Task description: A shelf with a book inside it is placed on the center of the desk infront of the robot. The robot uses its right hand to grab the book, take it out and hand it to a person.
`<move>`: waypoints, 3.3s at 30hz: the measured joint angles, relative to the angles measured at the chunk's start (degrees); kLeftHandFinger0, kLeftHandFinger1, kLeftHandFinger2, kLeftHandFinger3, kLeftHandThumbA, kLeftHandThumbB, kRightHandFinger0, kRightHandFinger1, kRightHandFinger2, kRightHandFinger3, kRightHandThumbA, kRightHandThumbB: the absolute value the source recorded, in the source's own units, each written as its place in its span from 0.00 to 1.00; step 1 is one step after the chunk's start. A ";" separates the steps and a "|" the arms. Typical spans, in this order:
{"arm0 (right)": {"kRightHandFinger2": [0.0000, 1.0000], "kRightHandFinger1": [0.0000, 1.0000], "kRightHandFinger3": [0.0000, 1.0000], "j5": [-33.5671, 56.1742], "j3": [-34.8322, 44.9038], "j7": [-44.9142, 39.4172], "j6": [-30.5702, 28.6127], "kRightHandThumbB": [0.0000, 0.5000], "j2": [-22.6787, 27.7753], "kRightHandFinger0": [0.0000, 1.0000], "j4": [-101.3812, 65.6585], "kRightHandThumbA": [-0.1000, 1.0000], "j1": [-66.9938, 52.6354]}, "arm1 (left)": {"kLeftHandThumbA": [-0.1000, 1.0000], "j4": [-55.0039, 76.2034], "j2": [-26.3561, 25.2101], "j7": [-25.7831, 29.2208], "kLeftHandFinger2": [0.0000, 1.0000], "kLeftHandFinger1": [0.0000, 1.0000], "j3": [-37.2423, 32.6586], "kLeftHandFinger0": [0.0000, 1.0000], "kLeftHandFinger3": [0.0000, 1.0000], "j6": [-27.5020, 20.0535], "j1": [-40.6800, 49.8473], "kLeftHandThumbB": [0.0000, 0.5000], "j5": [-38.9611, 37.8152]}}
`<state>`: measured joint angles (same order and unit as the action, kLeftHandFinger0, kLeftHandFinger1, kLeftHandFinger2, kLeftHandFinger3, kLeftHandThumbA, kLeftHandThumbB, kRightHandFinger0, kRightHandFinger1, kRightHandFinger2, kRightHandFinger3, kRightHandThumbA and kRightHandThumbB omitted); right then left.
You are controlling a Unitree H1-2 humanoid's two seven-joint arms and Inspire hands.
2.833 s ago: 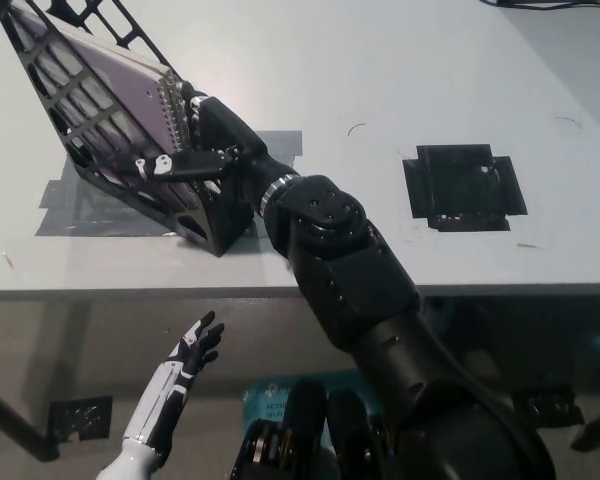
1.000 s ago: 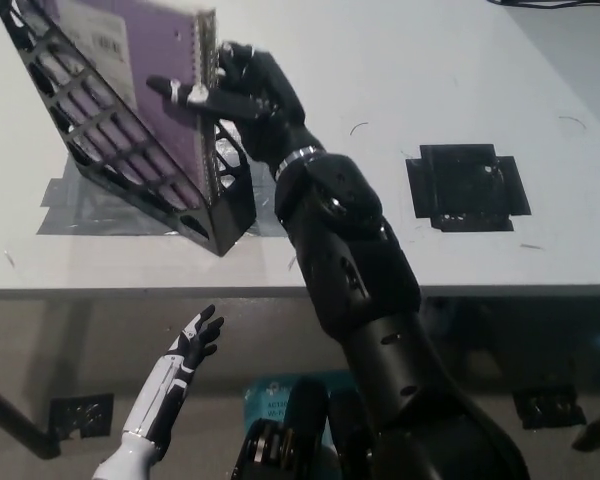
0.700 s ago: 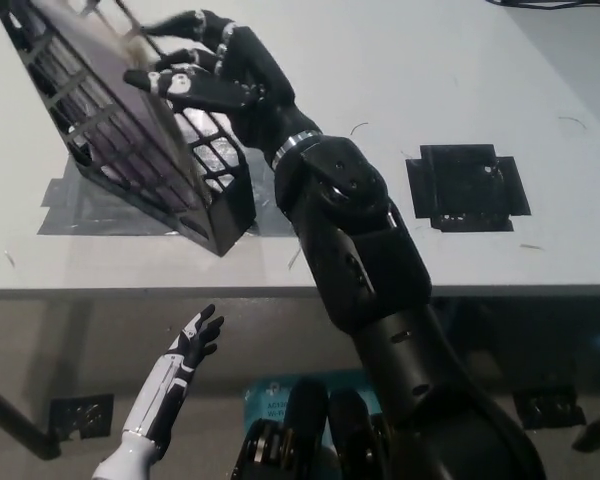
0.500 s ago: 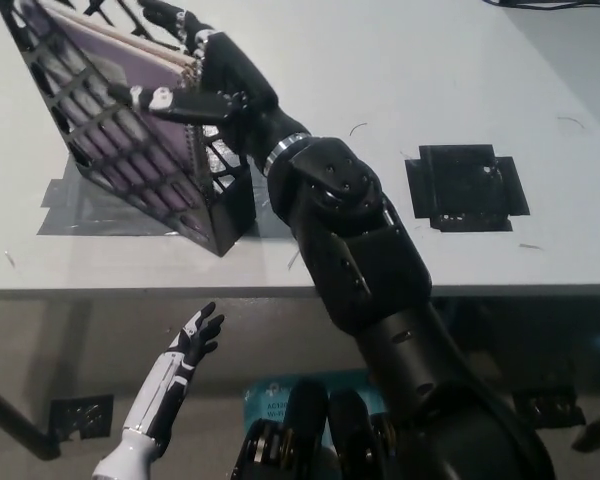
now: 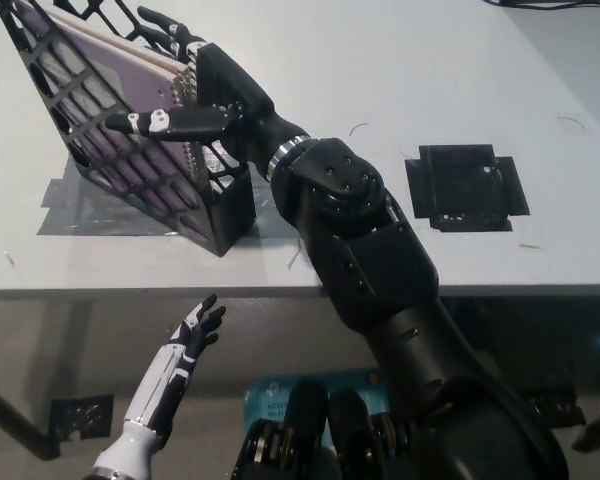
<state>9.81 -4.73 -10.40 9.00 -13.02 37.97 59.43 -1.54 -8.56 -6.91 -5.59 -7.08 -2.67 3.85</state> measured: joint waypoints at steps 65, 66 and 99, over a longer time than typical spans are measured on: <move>0.00 0.00 0.00 1.42 14.23 8.97 -3.84 0.27 -4.73 0.00 4.69 1.00 -0.18 | 1.00 -0.07 -0.75 -0.06 1.00 1.00 -0.02 1.00 1.00 -0.08 -2.26 0.60 0.62; 0.00 0.00 0.00 1.48 14.32 8.97 -3.81 0.25 -4.76 0.00 4.34 1.00 -0.17 | 1.00 -0.07 -0.75 -0.06 1.00 1.00 -0.02 1.00 1.00 -0.08 -2.26 0.63 0.61; 0.00 0.00 0.00 25.16 34.71 14.56 10.72 0.05 -1.27 0.00 -23.70 1.00 -2.41 | 1.00 0.05 -0.75 -1.75 1.00 1.00 0.18 1.00 1.00 0.48 0.29 0.57 -1.56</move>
<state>34.97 29.98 4.16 19.72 -14.28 14.27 57.02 -1.49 -9.31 -8.66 -5.41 -6.60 -2.38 2.29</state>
